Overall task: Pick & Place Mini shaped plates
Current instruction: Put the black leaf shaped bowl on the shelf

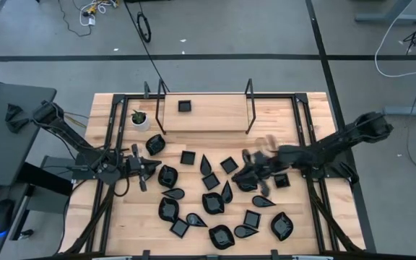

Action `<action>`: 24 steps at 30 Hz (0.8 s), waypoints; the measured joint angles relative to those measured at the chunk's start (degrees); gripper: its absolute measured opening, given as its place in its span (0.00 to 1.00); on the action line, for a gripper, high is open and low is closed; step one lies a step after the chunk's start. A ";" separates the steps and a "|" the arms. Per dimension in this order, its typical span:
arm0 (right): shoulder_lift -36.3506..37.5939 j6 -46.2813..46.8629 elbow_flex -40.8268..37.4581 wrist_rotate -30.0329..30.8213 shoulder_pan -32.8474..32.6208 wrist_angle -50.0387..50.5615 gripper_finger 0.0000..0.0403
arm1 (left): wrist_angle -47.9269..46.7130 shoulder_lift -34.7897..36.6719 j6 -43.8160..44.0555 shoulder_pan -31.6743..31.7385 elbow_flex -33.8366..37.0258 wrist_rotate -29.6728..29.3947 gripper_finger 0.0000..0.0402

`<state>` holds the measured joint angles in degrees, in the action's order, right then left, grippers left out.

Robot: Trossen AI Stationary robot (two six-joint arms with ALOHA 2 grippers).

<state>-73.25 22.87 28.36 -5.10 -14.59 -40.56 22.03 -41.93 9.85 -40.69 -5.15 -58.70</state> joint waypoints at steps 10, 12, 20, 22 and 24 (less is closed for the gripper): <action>-0.28 14.09 13.12 -0.52 7.53 63.27 0.14 | 0.67 -0.04 0.41 1.98 0.00 1.94 0.02; -0.27 12.98 12.52 -0.33 8.38 64.75 0.20 | 0.67 -0.04 1.34 2.54 0.00 2.90 0.02; -2.59 8.86 7.02 3.83 9.94 56.49 0.43 | 0.78 -0.04 1.55 4.93 0.00 5.03 0.02; -4.23 7.54 6.61 3.78 9.90 54.37 0.45 | 0.85 -0.04 1.55 5.43 0.00 5.63 0.02; -6.23 6.20 6.60 3.78 9.90 53.42 0.45 | 0.85 -0.04 1.58 5.89 0.00 6.08 0.02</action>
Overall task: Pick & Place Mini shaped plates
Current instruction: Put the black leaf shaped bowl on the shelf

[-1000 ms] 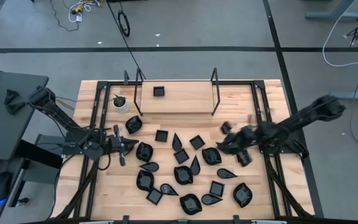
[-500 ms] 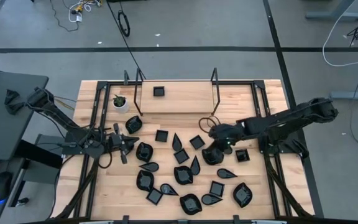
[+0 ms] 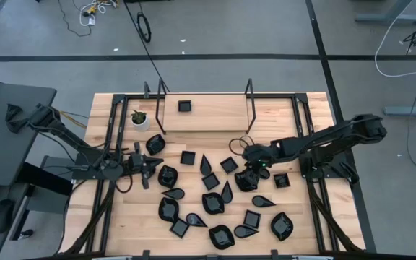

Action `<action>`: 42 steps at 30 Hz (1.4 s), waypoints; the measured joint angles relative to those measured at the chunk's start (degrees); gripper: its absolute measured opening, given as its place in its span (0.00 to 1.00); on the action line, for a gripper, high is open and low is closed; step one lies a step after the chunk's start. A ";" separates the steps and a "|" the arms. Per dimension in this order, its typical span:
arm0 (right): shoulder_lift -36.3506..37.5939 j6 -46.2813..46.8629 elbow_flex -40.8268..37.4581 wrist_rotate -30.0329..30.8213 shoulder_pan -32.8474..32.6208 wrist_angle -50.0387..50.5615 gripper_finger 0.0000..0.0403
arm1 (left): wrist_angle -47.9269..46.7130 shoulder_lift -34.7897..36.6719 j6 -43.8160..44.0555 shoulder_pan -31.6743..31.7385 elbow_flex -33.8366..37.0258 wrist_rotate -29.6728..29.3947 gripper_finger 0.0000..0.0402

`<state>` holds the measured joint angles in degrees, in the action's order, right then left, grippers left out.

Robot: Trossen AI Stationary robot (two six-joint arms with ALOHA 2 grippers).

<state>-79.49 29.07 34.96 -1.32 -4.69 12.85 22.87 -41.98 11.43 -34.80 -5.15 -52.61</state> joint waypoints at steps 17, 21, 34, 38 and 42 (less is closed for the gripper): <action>-5.07 -6.99 -0.02 -3.74 0.00 -1.92 0.16 | 0.02 -0.01 0.40 0.95 -0.02 1.87 0.02; -5.07 -7.32 -0.02 -4.31 -0.04 -1.94 0.05 | 0.02 0.00 0.40 0.93 -0.02 1.90 0.02; 2.73 0.47 10.17 8.31 -1.20 -4.08 0.01 | 0.02 0.00 0.42 0.95 -0.02 1.90 0.02; 2.38 -1.00 20.26 17.56 -0.18 -4.04 0.00 | 0.02 0.00 0.42 0.94 -0.02 1.86 0.02; -0.39 -6.92 29.93 18.60 4.16 -2.06 0.00 | 0.02 -0.01 0.37 0.94 -0.04 1.76 0.02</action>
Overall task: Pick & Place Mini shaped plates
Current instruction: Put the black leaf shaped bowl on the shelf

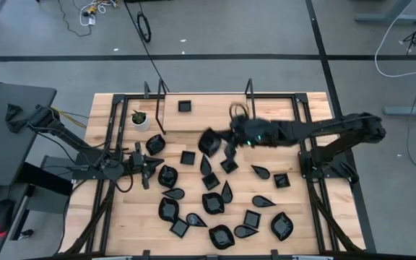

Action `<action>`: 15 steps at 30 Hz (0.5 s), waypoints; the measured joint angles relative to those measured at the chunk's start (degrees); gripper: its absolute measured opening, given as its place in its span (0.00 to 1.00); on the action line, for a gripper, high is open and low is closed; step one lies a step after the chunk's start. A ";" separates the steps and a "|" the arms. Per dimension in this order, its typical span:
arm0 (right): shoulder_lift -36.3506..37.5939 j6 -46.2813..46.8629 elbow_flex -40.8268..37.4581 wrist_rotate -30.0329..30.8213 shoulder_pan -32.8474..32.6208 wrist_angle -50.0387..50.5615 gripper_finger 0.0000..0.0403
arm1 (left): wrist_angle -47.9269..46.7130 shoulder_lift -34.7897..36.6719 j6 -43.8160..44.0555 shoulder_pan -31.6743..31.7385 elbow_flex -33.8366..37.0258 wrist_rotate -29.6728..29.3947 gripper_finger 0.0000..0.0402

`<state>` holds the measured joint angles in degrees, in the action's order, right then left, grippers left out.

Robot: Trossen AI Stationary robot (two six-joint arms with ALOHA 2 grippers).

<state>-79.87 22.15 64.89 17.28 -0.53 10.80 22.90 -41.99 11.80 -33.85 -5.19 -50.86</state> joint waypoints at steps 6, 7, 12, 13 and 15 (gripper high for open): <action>-9.35 -4.89 13.70 -4.16 11.24 6.53 0.00 | 0.39 -0.01 -0.23 0.00 0.00 -0.42 0.02; -11.39 -5.77 15.83 -5.91 13.09 7.28 0.00 | 0.42 -0.01 -0.31 -0.01 0.00 -0.41 0.02; -20.76 -7.66 23.11 -13.08 21.43 10.13 0.00 | 0.54 -0.01 -0.43 0.00 0.00 -0.52 0.02; -22.17 -7.66 23.41 -14.39 22.84 10.57 0.00 | 0.62 0.01 -0.43 -0.01 0.00 -0.54 0.02; -24.32 -7.55 23.42 -16.88 25.51 11.57 0.00 | 0.61 -0.01 -0.45 -0.01 0.00 -0.52 0.02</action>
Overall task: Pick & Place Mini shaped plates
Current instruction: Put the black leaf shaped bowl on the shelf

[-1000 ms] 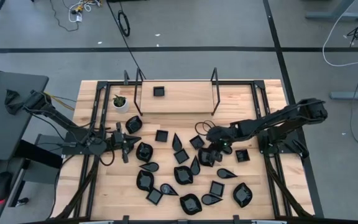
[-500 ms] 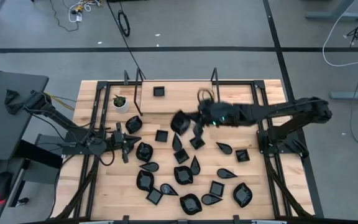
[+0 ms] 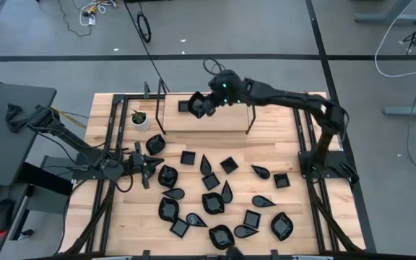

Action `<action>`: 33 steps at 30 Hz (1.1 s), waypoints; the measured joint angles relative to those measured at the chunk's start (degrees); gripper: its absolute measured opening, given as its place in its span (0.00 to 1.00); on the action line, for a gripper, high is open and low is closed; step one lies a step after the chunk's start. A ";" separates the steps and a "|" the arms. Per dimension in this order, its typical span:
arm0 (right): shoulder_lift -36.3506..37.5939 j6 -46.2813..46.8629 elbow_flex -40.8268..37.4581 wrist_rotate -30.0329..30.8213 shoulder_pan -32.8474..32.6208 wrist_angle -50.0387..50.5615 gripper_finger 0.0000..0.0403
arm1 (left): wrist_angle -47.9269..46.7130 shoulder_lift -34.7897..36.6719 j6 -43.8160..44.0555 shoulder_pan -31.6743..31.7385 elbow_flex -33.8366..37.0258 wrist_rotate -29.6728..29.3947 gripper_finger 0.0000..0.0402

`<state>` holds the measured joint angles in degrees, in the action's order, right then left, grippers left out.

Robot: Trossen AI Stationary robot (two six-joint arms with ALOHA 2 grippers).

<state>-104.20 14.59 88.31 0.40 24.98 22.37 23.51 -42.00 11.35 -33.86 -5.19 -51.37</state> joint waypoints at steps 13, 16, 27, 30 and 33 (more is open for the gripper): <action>-7.85 0.96 0.00 -2.65 6.90 1.72 0.00 | 0.02 0.00 -0.14 0.01 0.00 -0.22 0.02; -9.07 0.96 0.00 -2.97 6.87 0.74 0.00 | 0.03 0.00 -0.17 0.02 0.00 -0.46 0.02; -11.41 0.74 0.07 -1.09 6.83 -0.09 0.00 | 0.02 0.00 -0.17 0.02 0.00 -0.46 0.02; -11.42 1.04 0.04 -0.87 7.19 -0.20 0.00 | 0.02 0.00 -0.15 0.00 0.00 -0.46 0.02; -11.42 2.05 -0.16 0.74 7.27 -0.29 0.00 | 0.03 0.00 -0.13 0.02 0.00 -0.45 0.02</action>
<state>-115.61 16.64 88.15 1.14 32.25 22.08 23.54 -42.00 11.22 -33.85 -5.19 -51.82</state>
